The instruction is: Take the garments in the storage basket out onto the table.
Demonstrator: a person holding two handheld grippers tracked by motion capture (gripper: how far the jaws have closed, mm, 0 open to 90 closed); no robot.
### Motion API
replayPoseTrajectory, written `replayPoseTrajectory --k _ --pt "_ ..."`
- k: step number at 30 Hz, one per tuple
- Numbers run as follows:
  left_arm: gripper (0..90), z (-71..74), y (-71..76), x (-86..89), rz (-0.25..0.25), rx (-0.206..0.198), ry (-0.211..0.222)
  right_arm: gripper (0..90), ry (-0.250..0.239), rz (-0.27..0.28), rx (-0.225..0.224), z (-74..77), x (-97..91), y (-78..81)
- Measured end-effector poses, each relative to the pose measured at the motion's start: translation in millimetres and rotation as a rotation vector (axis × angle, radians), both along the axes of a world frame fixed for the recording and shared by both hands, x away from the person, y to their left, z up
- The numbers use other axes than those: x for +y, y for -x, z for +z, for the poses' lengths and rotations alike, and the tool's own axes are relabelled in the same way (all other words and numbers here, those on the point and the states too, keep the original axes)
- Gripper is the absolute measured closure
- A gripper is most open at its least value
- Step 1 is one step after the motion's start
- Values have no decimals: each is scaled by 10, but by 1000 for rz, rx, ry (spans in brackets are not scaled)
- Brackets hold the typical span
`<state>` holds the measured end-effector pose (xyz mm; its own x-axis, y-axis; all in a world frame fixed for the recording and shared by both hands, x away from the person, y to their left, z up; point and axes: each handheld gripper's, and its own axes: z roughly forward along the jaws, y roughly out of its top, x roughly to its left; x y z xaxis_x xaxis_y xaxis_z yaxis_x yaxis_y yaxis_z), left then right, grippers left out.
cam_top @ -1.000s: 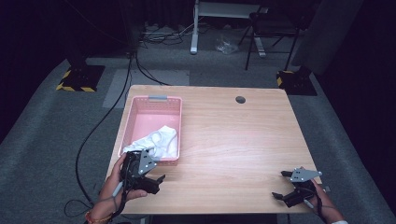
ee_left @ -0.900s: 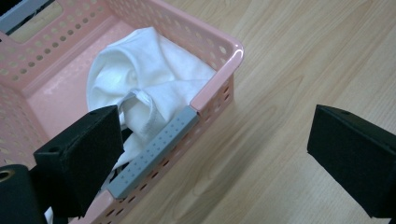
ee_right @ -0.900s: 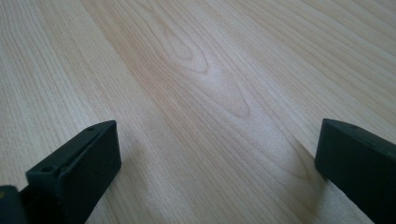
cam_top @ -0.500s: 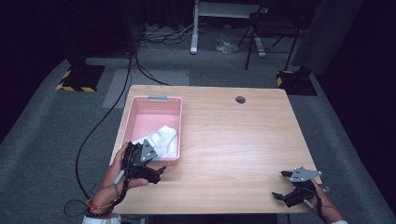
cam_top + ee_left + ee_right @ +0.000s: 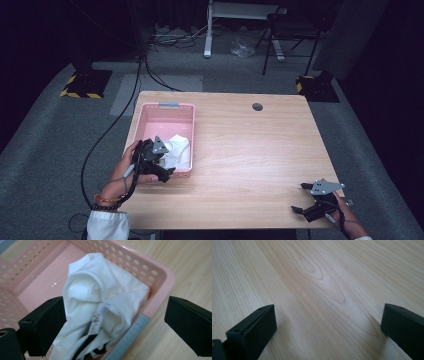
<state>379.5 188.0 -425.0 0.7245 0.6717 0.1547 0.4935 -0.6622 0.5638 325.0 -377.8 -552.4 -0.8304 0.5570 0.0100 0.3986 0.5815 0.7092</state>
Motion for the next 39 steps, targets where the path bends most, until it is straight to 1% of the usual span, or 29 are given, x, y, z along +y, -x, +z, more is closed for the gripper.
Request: replayPoseTrajectory --k 5,6,9,12,14,16,18,20,22,24,27,29,33,35,39 --pt "33 -21 -130 -40 -7 27 -8 4 0 0 0 0 0 0" --pt "33 -23 -151 -49 -8 29 -19 4 0 0 0 0 0 -1" --pt "33 -31 -212 -77 -11 42 -16 4 0 0 0 0 0 -1" --pt "35 -47 -257 -113 -21 52 -44 4 0 0 0 0 0 -1" --pt "35 -72 -287 -125 -28 67 -58 4 0 0 0 0 0 0" --pt "34 -107 -326 -121 -24 79 -77 4 0 0 0 0 0 -1" --pt "35 -141 -364 -108 -21 100 -85 4 0 0 0 0 0 0" --pt "35 -177 -397 -99 -17 113 -106 4 0 0 0 0 0 0" --pt "37 -214 -432 -83 -16 137 -114 4 0 2 0 0 -1 -2" --pt "37 -247 -468 -64 -8 149 -133 4 0 1 0 0 -1 -2" --pt "38 -297 -523 -35 0 179 -141 4 0 1 0 0 -1 -2" --pt "44 -332 -555 -32 -6 201 -154 4 0 1 0 0 -1 -2" --pt "46 -391 -627 -59 -13 237 -178 4 0 1 0 0 -1 -2" --pt "50 -427 -668 -89 -20 255 -210 3 0 2 1 0 0 -3" --pt "52 -517 -756 -139 -13 288 -239 3 0 2 1 0 0 -3"
